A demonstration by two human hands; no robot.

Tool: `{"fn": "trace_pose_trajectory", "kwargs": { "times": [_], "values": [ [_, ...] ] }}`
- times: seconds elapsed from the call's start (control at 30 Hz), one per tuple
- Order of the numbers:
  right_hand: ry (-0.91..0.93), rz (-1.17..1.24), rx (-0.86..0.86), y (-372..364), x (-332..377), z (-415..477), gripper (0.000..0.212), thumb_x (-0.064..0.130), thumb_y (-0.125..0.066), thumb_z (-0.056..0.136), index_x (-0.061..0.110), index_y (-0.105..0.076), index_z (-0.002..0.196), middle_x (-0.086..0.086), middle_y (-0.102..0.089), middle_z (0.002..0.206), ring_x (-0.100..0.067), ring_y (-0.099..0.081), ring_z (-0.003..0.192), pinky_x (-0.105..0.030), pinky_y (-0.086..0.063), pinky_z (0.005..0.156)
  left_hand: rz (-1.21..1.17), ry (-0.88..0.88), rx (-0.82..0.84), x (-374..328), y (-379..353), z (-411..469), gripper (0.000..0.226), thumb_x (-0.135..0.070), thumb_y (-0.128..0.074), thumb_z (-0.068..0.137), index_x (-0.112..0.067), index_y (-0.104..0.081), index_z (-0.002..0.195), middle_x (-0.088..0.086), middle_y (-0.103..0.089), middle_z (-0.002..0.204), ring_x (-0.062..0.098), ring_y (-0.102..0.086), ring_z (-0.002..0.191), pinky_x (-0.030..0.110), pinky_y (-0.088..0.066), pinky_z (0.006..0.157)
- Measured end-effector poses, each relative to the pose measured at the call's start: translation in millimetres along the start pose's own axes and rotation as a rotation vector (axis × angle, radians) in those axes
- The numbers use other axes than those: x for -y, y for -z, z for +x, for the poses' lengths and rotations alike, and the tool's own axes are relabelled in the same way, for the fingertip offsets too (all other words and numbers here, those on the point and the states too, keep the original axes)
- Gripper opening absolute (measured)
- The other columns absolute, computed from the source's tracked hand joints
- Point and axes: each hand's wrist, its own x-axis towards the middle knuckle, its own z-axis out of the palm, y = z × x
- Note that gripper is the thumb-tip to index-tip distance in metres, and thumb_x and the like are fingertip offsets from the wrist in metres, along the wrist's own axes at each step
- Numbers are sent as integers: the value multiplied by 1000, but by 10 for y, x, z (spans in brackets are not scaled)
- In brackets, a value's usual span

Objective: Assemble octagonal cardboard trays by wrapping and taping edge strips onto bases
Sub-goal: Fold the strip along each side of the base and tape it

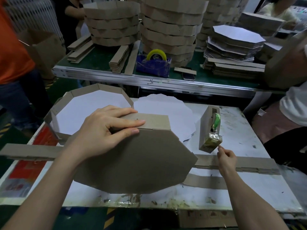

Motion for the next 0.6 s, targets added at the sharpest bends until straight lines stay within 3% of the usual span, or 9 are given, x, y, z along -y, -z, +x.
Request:
{"fn": "trace_pose_trajectory", "kwargs": {
  "times": [0.07,0.2,0.27,0.37,0.43,0.5,0.53,0.6],
  "values": [
    [4,-1,-46,39,-14,-38,14,19,-65,96,5,-62,91,-10,-65,95,-25,-59,92,-35,-52,86,8,-3,-11,3,-4,-5,33,-57,-51,85,-51,-63,115,-17,-60,128,9,-55,115,46,-48,92],
    [37,74,-44,-140,294,-333,11,21,-65,96,10,-66,99,-8,-66,93,-21,-62,91,-42,-54,91,36,-8,-3,4,-5,2,33,-57,-48,88,-51,-61,118,-14,-61,128,11,-55,114,45,-48,89],
    [87,61,17,-291,572,-560,10,22,-67,94,13,-69,97,-2,-69,88,-11,-62,78,-33,-56,80,51,-16,-5,10,-6,-6,33,-56,-47,89,-51,-60,118,-13,-61,128,12,-55,113,45,-48,89],
    [230,-11,172,-500,1034,-993,22,25,-67,94,11,-73,111,12,-72,71,4,-58,58,-18,-45,60,37,-23,-16,35,10,-42,33,-54,-48,89,-49,-61,119,-14,-60,128,13,-55,113,44,-48,89],
    [316,-58,293,-616,1344,-1331,40,26,-67,94,13,-63,132,13,-73,69,6,-55,51,-21,-43,63,28,-27,-18,53,29,-72,33,-54,-48,89,-48,-61,119,-16,-58,129,12,-54,113,43,-47,90],
    [337,-60,427,-721,1631,-1677,63,25,-69,93,20,-41,149,8,-75,74,0,-46,46,-21,-44,58,19,-31,-12,60,44,-103,34,-55,-47,89,-49,-60,120,-21,-53,128,8,-52,115,40,-45,93],
    [364,-57,466,-763,1754,-1842,62,24,-68,94,27,-40,149,6,-76,76,-2,-42,45,-19,-43,52,19,-32,-7,60,50,-119,35,-55,-46,88,-50,-59,120,-22,-51,129,6,-50,116,37,-43,94],
    [418,-27,514,-824,1957,-2142,36,19,-65,95,35,-57,127,2,-77,80,-3,-40,44,-16,-40,45,34,-25,4,58,64,-157,37,-57,-44,89,-50,-56,123,-22,-51,130,5,-48,118,35,-40,94]
  ]
}}
